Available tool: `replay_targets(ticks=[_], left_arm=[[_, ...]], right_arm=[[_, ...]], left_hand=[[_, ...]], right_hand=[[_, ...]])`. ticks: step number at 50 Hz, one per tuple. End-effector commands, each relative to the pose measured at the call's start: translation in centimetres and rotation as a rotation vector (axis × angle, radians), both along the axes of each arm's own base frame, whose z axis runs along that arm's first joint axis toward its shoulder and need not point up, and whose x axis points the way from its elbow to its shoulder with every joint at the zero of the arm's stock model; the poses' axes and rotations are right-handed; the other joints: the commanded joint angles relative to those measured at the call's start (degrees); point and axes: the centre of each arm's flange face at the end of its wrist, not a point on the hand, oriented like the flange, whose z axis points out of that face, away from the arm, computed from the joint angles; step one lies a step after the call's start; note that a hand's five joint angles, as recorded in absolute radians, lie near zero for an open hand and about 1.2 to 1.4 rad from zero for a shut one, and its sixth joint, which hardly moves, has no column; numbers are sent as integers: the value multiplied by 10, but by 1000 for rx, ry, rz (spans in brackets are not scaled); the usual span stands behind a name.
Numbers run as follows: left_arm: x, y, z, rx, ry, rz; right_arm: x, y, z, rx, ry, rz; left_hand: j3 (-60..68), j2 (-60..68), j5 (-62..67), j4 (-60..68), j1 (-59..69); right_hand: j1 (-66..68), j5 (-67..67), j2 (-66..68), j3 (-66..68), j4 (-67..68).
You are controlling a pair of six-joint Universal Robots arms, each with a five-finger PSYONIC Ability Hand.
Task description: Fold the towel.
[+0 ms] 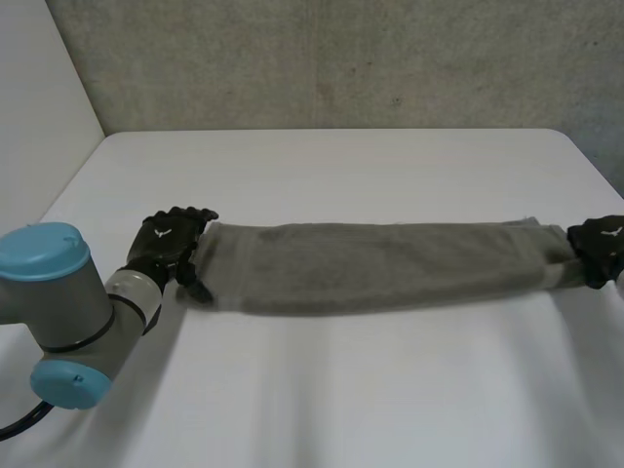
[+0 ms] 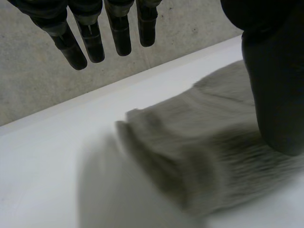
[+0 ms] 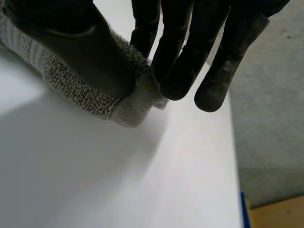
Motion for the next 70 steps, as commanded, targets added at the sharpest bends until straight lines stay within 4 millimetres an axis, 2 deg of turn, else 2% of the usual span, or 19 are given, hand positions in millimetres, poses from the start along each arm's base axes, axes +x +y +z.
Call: replay_targets(ticks=[1,4,8,13,16,18,19,21,22,24,30,32,33,34,41,47,57,62,70], left_arm=[[3,1,17,-36,15,8],[3,2,30,-70,31,8],[-2,3,45,-113,46,-6],[-8,-3,77,-208,77,-16],[-15,-6,98,-262,116,-31],[-18,-7,107,-281,144,-37],[-21,-9,116,-291,185,-41],[-24,-11,124,-299,223,-43],[-26,-11,130,-302,249,-49],[-28,-11,133,-300,271,-53],[-32,-8,136,-280,312,-64],[-34,-7,136,-278,312,-69],[-35,-6,134,-273,309,-71],[-35,-6,134,-273,309,-71],[-38,-4,122,-244,295,-79],[-43,-1,117,-229,290,-91],[-57,10,108,-204,288,-133],[-60,13,107,-201,287,-142],[-60,13,109,-204,290,-143]], right_arm=[[-47,-23,26,-83,74,-111],[-53,-29,45,-136,124,-111],[-26,-25,71,-205,130,-44],[83,6,105,-323,68,229],[112,18,112,-354,56,307],[172,51,118,-391,29,477],[173,51,119,-391,29,478],[224,81,104,-373,7,628],[225,81,103,-373,7,629],[265,109,82,-337,-8,750],[300,144,46,-270,-7,878],[309,156,19,-210,11,901],[309,156,19,-210,11,901],[309,157,13,-189,16,897],[293,151,32,-197,11,787],[221,119,65,-121,-131,552],[158,116,20,102,-222,424],[142,114,3,132,-165,392],[130,102,-4,101,-63,338]], left_hand=[[-36,-44,-123,-45,-45],[-36,-44,-123,-45,-45],[-36,-44,-123,-45,-45],[-34,-42,-121,-43,-44],[-31,-39,-118,-40,-40],[-27,-35,-114,-37,-37],[-24,-32,-111,-33,-34],[-24,-32,-111,-33,-34],[-24,-32,-111,-33,-34],[-24,-32,-111,-33,-34],[-26,-34,-113,-35,-35],[-26,-34,-113,-35,-35],[-26,-34,-113,-35,-35],[-26,-34,-113,-35,-35],[-26,-34,-113,-35,-35],[-26,-34,-113,-35,-35],[-26,-34,-113,-35,-35],[-26,-34,-113,-35,-35],[-29,-37,-116,-38,-39]], right_hand=[[48,41,67,38,34],[48,41,67,38,34],[48,41,67,38,34],[48,41,67,38,34],[48,41,67,38,34],[48,41,67,38,34],[48,41,67,38,34],[48,41,67,38,34],[48,41,67,38,34],[48,41,67,38,34],[48,41,67,38,34],[-424,-431,-405,-434,-438],[-427,-434,-408,-437,-441],[-652,-659,-633,-662,-666],[-652,-659,-633,-662,-666],[-652,-659,-633,-662,-666],[-652,-659,-633,-662,-666],[-535,-542,-516,-545,-549],[-128,-135,-109,-138,-142]])
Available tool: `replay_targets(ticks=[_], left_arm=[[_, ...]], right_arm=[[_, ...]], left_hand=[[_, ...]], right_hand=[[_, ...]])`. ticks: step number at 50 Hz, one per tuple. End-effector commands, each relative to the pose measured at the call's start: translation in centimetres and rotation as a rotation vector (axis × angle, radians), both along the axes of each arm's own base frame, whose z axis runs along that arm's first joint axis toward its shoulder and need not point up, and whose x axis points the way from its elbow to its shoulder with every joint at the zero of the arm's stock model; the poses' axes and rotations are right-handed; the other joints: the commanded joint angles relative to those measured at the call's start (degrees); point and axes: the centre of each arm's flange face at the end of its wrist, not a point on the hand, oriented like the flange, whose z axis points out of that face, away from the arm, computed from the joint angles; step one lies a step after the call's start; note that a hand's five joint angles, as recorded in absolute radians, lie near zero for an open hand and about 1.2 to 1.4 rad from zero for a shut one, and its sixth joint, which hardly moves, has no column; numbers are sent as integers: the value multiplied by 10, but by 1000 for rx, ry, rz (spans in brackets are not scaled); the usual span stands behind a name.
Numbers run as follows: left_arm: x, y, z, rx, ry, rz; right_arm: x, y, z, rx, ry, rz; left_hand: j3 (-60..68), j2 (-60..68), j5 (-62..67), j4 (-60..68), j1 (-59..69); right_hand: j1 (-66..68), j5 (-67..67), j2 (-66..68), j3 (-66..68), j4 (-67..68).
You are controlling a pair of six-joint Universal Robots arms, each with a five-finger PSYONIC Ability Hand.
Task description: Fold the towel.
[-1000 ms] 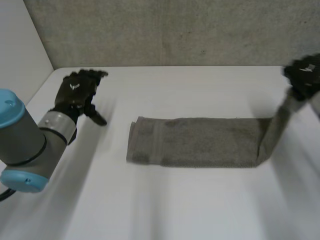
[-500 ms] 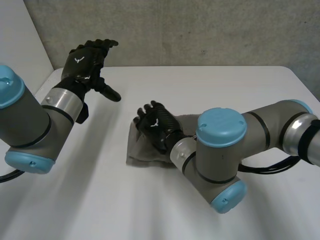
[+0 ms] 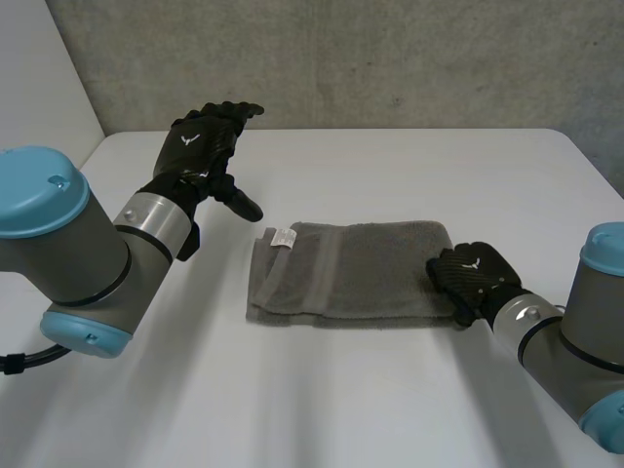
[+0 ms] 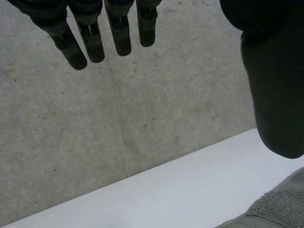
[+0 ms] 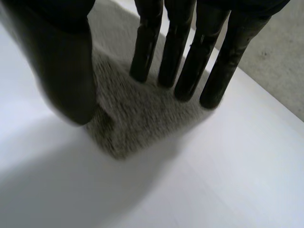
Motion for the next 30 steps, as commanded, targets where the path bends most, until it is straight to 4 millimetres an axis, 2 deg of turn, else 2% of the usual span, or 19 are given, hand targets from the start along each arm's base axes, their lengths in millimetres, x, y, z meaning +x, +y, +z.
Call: replay_targets(ticks=[1,2,8,10,11,13,14,16,17,18,19,20,21,22,23,24,30], left_arm=[[0,0,2,-4,3,0],[1,1,3,-4,3,0],[1,2,6,-11,6,0],[1,2,7,-15,8,0],[1,3,9,-17,10,-1],[1,3,10,-20,11,-1],[1,3,14,-30,16,-1],[1,4,18,-41,21,-1],[2,4,21,-47,26,-1],[2,4,21,-47,26,-1],[2,5,24,-54,29,0],[2,5,24,-54,29,0],[3,5,25,-55,29,2],[3,5,25,-55,29,2],[3,5,25,-55,29,2],[4,6,24,-53,28,2],[4,5,23,-47,29,4]], right_arm=[[-7,-11,-3,-56,95,-47],[-7,-13,-3,-64,117,-57],[-7,-20,4,-110,143,-77],[-1,-27,20,-170,138,-55],[-1,-27,21,-171,138,-55],[22,-20,47,-266,114,16],[22,-20,47,-266,114,17],[58,-1,66,-341,71,151],[58,-1,66,-341,71,152],[72,7,71,-361,59,195],[72,7,71,-361,58,196],[83,14,70,-355,56,224],[88,17,61,-320,67,229],[88,17,61,-320,67,229],[87,18,53,-283,81,208],[83,19,48,-255,85,175],[61,22,25,-173,42,79]], left_hand=[[-29,-37,-117,-38,-37],[-29,-37,-117,-38,-37],[-31,-39,-119,-40,-39],[-31,-39,-119,-40,-39],[-31,-39,-119,-40,-39],[-31,-39,-119,-40,-39],[-31,-39,-119,-40,-39],[-31,-39,-119,-40,-39],[-31,-39,-119,-40,-39],[-31,-39,-119,-40,-39],[-31,-39,-119,-40,-39],[-31,-39,-119,-40,-39],[-31,-39,-119,-40,-39],[-31,-39,-119,-40,-39],[-31,-39,-119,-40,-39],[-32,-40,-121,-42,-41],[-32,-40,-121,-42,-41]], right_hand=[[270,273,263,269,270],[324,327,317,323,324],[325,327,318,323,324],[325,327,318,323,324],[325,327,318,323,324],[325,327,318,323,324],[325,327,318,323,324],[325,327,318,323,324],[325,327,318,323,324],[325,327,318,323,324],[325,327,318,323,324],[325,327,318,323,324],[264,266,257,262,263],[263,265,256,262,263],[20,22,13,18,20],[-81,-78,-88,-82,-81],[-130,-128,-138,-132,-131]])
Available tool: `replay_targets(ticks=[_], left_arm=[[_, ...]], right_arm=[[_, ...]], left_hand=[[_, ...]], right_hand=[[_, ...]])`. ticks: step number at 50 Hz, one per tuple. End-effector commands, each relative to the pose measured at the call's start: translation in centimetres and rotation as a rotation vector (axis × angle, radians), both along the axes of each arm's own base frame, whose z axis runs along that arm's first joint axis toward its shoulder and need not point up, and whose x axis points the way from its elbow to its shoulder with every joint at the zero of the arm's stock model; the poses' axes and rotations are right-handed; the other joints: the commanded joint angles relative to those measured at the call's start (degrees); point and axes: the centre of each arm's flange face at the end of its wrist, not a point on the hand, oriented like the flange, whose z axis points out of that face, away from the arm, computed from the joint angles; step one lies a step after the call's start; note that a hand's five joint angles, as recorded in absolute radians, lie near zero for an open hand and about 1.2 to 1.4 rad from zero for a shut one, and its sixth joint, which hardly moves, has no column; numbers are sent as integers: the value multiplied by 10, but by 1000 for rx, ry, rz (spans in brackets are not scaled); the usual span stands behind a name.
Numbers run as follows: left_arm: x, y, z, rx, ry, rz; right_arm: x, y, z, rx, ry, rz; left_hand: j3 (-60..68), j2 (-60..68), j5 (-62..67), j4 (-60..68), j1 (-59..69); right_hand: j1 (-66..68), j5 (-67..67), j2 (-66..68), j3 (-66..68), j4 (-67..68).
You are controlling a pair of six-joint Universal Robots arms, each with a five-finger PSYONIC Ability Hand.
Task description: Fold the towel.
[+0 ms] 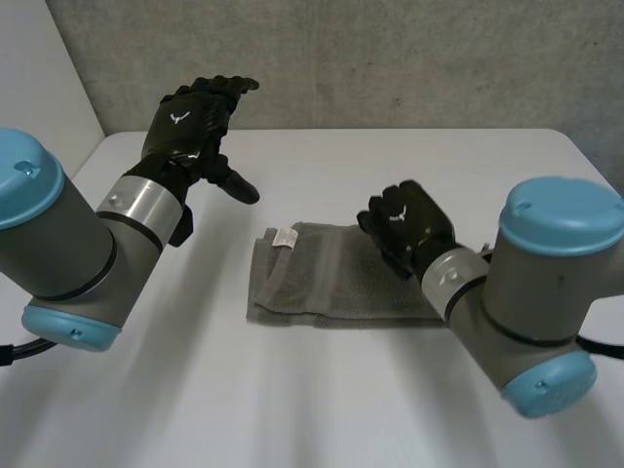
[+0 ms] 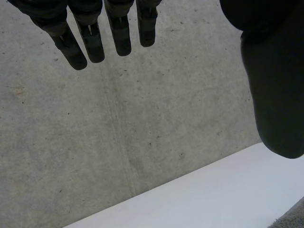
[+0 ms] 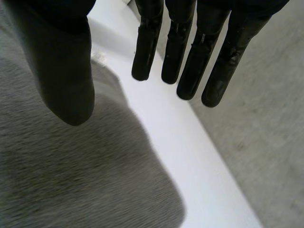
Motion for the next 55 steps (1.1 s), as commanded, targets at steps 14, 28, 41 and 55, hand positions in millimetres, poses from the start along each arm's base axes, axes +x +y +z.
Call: replay_targets(ticks=[14,28,41,55], left_arm=[[-3,1,-10,23,-11,-8],[-3,2,-11,24,-12,-9],[-3,3,-10,22,-12,-11],[-7,7,-12,26,-14,-23]], right_arm=[[-95,-28,-64,187,-87,-263],[-96,-34,-73,221,-125,-283],[-95,-27,-65,239,-179,-287],[-94,-30,-66,249,-213,-274]], left_hand=[[-32,-40,-119,-42,-41],[-32,-40,-119,-42,-41],[-32,-40,-119,-42,-41],[-32,-40,-119,-42,-41]], right_hand=[[-8,3,-10,-8,-10],[258,269,256,258,256],[-18,-7,-20,-18,-20],[212,223,210,212,210]])
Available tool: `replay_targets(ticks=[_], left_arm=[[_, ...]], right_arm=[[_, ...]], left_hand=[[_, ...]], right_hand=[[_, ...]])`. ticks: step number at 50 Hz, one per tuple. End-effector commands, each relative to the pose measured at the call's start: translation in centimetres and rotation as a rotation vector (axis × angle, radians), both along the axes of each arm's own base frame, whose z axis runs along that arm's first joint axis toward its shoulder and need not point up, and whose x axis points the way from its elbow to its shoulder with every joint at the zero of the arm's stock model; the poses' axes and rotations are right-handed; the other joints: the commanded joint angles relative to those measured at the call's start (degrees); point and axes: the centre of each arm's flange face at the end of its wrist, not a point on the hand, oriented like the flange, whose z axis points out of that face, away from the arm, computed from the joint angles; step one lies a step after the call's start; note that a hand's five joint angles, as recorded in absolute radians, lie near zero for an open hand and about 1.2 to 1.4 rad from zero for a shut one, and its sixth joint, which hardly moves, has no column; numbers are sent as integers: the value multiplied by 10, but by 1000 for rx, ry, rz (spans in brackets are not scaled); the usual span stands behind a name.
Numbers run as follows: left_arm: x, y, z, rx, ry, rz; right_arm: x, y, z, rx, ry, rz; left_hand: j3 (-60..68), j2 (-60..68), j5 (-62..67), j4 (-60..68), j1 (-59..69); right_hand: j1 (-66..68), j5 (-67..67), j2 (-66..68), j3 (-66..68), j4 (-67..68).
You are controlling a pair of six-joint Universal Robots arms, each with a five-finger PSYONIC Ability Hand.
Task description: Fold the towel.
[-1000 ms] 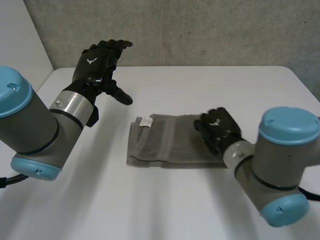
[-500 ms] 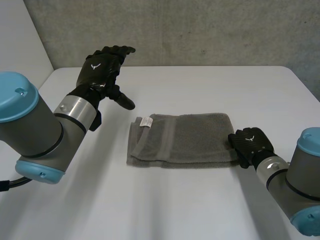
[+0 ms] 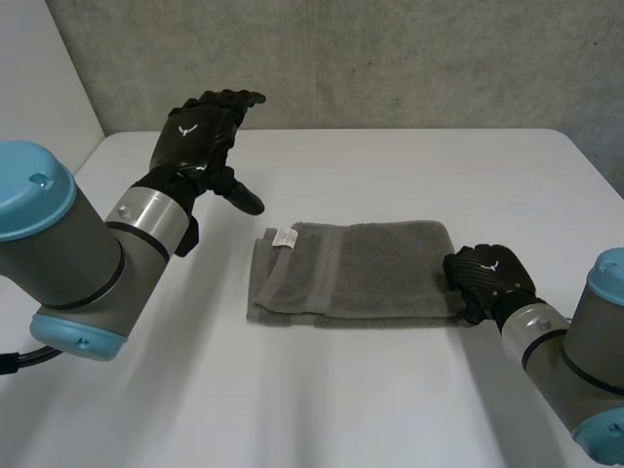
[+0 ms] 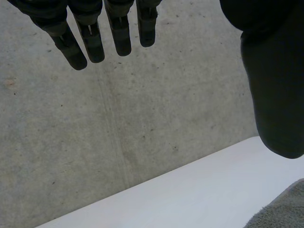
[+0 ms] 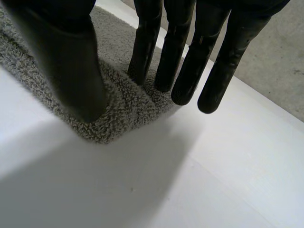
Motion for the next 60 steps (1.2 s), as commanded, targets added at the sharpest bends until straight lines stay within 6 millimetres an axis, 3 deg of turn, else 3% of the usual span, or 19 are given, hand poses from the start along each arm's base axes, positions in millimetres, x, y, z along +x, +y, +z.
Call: replay_targets(ticks=[1,4,10,17,26,28,29,31,33,36,37,39,43,44,45,47,51,53,60], left_arm=[[-3,2,-1,2,-1,-9],[-3,3,-1,1,0,-11],[-3,2,-1,2,1,-11],[-4,1,-9,60,-30,-15],[-4,3,-32,298,-191,-16],[-3,4,-34,315,-223,-18],[-3,6,-36,323,-247,-24],[-3,6,-36,315,-262,-29],[-3,7,-36,305,-271,-30],[-3,7,-34,298,-273,-28],[-4,7,-33,294,-271,-29],[-4,7,-31,287,-268,-30],[-5,6,-30,270,-260,-28],[-5,6,-30,270,-260,-28],[-5,6,-31,269,-259,-28],[-5,6,-31,265,-257,-28],[-6,5,-30,261,-255,-30],[-6,5,-31,259,-254,-30],[-10,8,-31,249,-245,-41]], right_arm=[[1,-4,-1,-6,-4,7],[1,-7,-2,-5,-4,5],[-3,-7,-5,17,17,-5],[-35,-10,36,-4,128,-47],[-34,-20,83,-148,216,35],[-8,-14,105,-230,193,112],[-8,-14,105,-230,193,112],[29,3,120,-298,163,236],[45,14,120,-313,155,292],[78,35,104,-289,156,417],[78,36,104,-288,156,417],[112,66,82,-254,172,555],[129,88,62,-221,195,641],[132,93,59,-212,194,657],[132,92,58,-206,189,650],[132,92,59,-203,179,641],[128,89,75,-199,108,598],[111,71,102,-183,-24,487],[70,34,126,-118,-227,271]], left_hand=[[-32,-40,-119,-42,-40],[-32,-40,-119,-42,-40],[-36,-44,-123,-45,-44],[-39,-47,-126,-48,-47],[-41,-49,-128,-50,-49],[-41,-49,-128,-50,-49],[-41,-49,-128,-50,-49],[-41,-49,-128,-50,-49],[-41,-49,-128,-50,-49],[-41,-49,-128,-50,-49],[-41,-49,-128,-50,-49],[-41,-49,-128,-50,-49],[-41,-49,-128,-50,-49],[-41,-49,-128,-50,-49],[-41,-49,-128,-50,-49],[-41,-49,-128,-50,-49],[-41,-49,-128,-50,-49],[-41,-49,-128,-50,-49],[-41,-49,-128,-50,-49]], right_hand=[[144,143,142,143,144],[295,294,293,294,295],[307,306,305,306,307],[307,306,305,306,307],[307,306,305,306,307],[307,306,305,306,307],[307,306,305,306,307],[307,306,305,306,307],[307,306,305,306,307],[307,306,305,306,307],[307,306,305,306,307],[307,306,305,306,307],[307,306,305,306,307],[156,155,154,155,156],[4,4,3,4,5],[-87,-88,-89,-88,-87],[-117,-117,-118,-117,-116],[-195,-196,-197,-196,-195],[-313,-314,-315,-314,-313]])
